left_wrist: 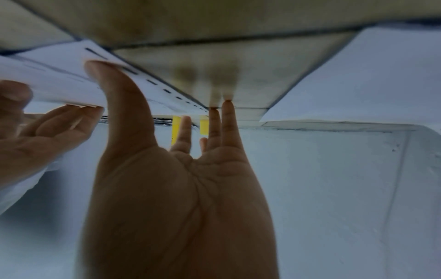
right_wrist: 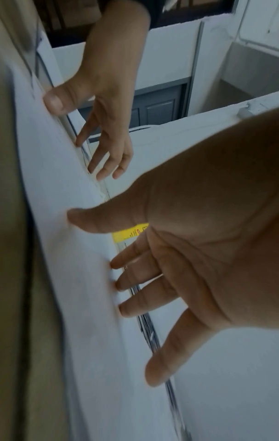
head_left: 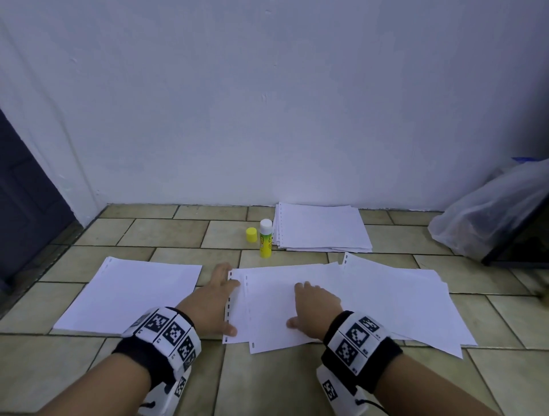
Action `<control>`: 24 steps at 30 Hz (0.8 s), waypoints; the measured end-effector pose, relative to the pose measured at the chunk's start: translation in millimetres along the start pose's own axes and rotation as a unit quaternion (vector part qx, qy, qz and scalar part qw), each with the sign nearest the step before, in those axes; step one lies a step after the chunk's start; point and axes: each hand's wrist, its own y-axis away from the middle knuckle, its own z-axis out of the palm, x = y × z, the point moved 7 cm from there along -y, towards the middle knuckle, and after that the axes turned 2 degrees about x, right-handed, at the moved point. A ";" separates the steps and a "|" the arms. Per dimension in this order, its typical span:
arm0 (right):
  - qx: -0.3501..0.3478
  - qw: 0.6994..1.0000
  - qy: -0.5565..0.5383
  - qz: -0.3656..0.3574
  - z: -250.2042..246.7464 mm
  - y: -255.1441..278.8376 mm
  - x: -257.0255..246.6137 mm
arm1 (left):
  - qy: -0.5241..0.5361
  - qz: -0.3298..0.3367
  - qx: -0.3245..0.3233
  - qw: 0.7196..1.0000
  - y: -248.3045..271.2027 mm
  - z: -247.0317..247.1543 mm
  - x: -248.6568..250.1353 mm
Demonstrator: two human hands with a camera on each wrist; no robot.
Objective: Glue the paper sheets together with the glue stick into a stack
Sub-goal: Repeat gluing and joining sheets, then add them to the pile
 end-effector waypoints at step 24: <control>-0.006 0.998 -0.063 -0.015 0.1 -6.0 -52.4 | -0.019 0.018 -0.017 1.000 6.3 7.2 -5.5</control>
